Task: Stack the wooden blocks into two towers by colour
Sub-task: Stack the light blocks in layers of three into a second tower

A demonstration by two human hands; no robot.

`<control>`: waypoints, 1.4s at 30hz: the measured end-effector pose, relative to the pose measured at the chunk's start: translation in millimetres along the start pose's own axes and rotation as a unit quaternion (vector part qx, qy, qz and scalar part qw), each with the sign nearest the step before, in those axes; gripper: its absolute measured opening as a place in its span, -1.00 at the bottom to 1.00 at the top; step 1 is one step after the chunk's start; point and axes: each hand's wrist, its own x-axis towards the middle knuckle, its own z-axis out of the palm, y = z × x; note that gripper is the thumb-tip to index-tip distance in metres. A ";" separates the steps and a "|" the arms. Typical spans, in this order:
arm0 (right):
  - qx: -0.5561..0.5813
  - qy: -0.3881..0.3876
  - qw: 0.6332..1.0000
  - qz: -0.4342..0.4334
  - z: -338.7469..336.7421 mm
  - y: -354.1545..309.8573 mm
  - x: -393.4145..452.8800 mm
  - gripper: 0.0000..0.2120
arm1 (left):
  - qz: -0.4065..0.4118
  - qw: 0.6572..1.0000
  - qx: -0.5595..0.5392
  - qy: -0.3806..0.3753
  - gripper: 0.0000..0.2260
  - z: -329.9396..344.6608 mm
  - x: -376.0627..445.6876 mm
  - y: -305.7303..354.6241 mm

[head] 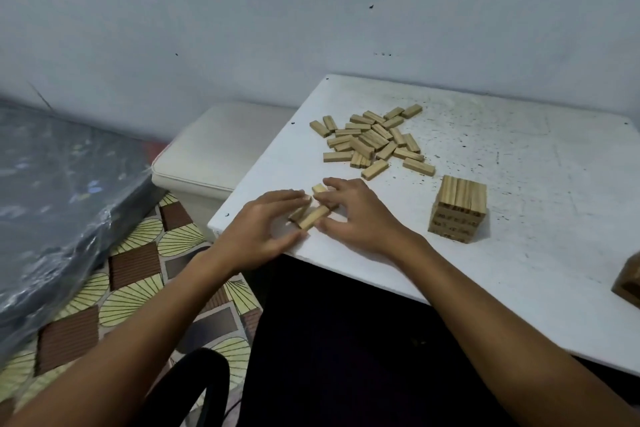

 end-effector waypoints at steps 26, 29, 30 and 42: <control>0.065 0.012 0.994 0.084 -26.1 12.1 -70.6 -0.61 | -0.007 0.999 -0.048 0.002 -0.62 33.4 6.0 56.9; 0.074 0.007 0.994 0.084 -30.4 11.8 -70.4 -0.55 | -0.005 0.998 -0.055 -0.013 -0.58 30.9 10.4 58.3; 0.082 0.016 0.993 0.088 -31.2 12.2 -70.4 -0.55 | -0.007 0.998 -0.058 -0.017 -0.55 29.9 12.2 57.9; 0.095 0.031 0.989 0.108 -31.4 8.6 -72.4 -0.53 | -0.043 0.990 -0.104 -0.081 -0.49 24.1 24.1 51.3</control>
